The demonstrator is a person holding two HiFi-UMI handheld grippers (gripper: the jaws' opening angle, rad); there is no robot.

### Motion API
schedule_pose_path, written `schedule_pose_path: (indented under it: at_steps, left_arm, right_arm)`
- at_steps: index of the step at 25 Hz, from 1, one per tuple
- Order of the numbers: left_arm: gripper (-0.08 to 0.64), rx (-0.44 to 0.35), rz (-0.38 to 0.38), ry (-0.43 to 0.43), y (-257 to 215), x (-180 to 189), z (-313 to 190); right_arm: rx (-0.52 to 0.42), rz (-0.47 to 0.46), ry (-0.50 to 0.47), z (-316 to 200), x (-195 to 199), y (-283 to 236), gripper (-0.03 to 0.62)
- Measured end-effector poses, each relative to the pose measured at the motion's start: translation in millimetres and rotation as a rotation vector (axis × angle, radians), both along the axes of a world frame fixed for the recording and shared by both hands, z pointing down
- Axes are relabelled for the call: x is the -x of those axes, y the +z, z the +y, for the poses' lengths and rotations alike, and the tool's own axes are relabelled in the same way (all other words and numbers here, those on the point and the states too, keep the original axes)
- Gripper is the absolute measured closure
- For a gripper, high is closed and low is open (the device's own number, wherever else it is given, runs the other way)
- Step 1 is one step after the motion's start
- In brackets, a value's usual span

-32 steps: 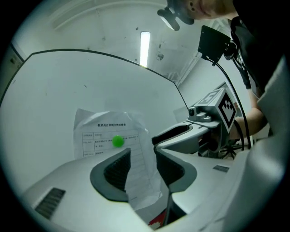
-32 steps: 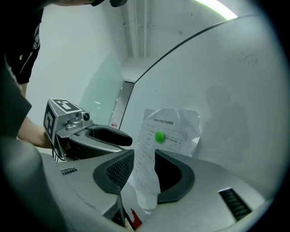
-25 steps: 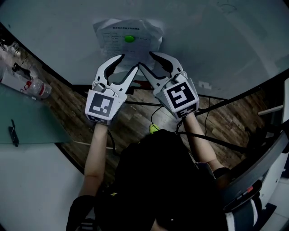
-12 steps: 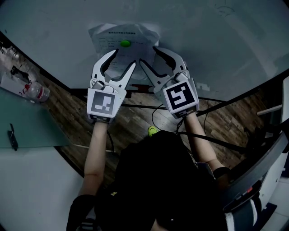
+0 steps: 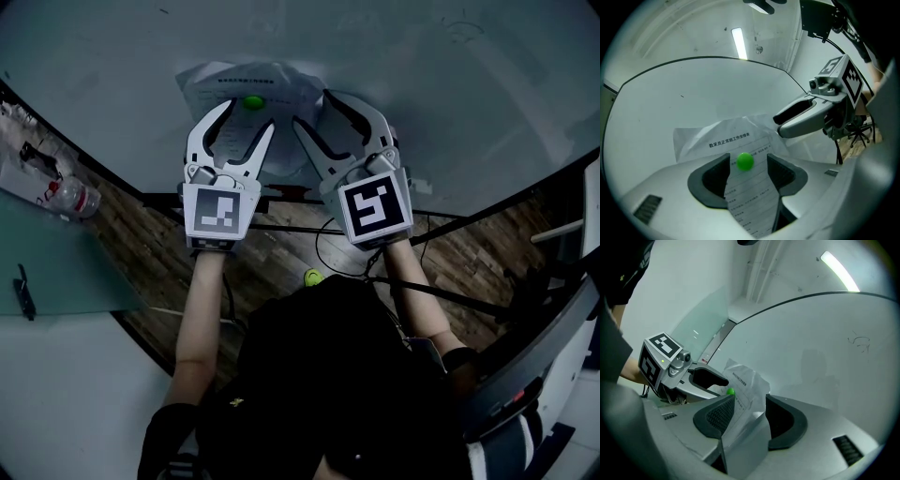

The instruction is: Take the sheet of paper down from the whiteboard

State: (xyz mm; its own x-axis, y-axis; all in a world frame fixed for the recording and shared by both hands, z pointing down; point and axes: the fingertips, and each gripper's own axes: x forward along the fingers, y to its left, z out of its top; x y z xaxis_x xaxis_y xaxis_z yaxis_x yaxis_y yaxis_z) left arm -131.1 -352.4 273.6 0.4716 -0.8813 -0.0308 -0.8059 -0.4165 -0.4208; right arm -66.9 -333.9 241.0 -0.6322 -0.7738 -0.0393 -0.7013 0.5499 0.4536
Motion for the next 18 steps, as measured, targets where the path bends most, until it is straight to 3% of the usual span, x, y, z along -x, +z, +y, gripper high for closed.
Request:
schedule_pose_path:
  at_steps: [18]
  left_arm:
    - [0.321, -0.006, -0.020, -0.030, 4.2, -0.7, -13.0]
  right_arm:
    - [-0.103, 0.084, 0.055, -9.9, -3.7, -19.3, 0.400]
